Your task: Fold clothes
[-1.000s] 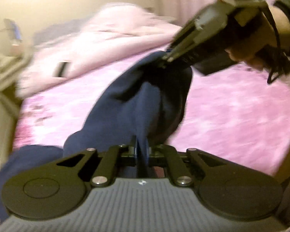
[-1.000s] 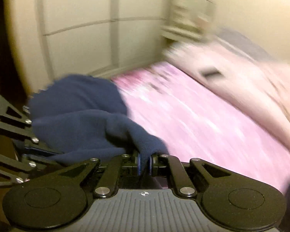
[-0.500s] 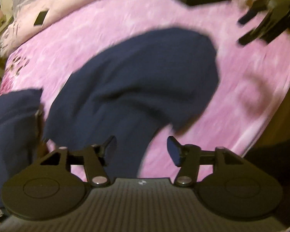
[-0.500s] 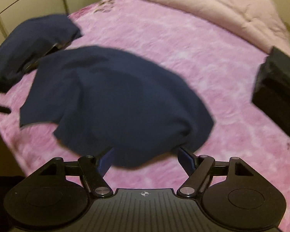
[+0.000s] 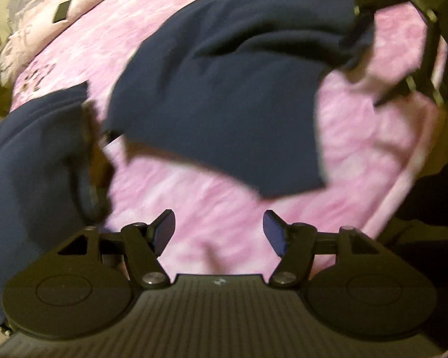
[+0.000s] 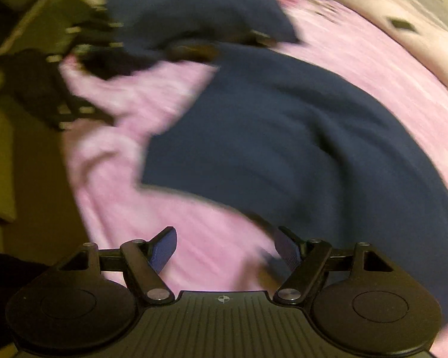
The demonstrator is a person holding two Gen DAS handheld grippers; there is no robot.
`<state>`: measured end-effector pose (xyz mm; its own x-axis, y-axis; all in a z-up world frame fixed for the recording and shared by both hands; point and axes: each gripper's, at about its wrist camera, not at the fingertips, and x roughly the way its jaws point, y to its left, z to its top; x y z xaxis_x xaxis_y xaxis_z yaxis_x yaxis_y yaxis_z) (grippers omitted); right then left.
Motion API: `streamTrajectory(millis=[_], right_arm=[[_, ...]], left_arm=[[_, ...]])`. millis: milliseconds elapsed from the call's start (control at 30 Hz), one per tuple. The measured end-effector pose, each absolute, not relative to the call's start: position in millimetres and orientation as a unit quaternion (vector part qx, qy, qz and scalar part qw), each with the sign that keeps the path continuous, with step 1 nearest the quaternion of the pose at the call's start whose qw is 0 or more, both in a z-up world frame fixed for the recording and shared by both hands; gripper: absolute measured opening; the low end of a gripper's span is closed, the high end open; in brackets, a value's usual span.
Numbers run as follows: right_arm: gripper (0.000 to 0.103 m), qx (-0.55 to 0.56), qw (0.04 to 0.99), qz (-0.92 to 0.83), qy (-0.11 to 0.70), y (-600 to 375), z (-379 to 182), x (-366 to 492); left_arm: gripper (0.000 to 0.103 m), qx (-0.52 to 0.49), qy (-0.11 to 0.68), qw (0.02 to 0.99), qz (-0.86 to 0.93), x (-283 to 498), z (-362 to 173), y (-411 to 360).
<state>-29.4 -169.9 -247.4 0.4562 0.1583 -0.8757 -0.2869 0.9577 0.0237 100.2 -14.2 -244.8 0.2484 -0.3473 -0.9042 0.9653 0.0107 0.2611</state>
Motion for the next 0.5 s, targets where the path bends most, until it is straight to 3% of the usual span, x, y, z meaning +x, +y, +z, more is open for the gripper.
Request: streamTrajectory(millis=[233,300,333,400,500], right_arm=[[0.075,-0.117,0.848,0.156,0.493,-93.1,-280.9,6.2],[0.059,-0.126,0.843,0.145,0.503,-84.2,-291.6,12.8],[0.057,-0.130,0.840,0.140,0.508,-79.7,-297.0,16.1],[0.004,-0.135,0.840,0.128,0.509,-79.9,-295.2,17.9],[0.004,-0.128,0.853,0.107,0.495,-100.4,-267.3,12.1]], left_arm=[[0.061,0.481,0.321,0.647,-0.497,149.2,-242.9,15.3],[0.061,0.483,0.315,0.650,-0.496,155.5,-241.1,15.6],[0.062,0.486,0.308,0.650,-0.496,157.8,-240.1,14.0],[0.065,0.495,0.293,0.651,-0.495,161.8,-238.2,9.8],[0.068,0.518,0.253,0.648,-0.498,164.8,-236.1,-3.5]])
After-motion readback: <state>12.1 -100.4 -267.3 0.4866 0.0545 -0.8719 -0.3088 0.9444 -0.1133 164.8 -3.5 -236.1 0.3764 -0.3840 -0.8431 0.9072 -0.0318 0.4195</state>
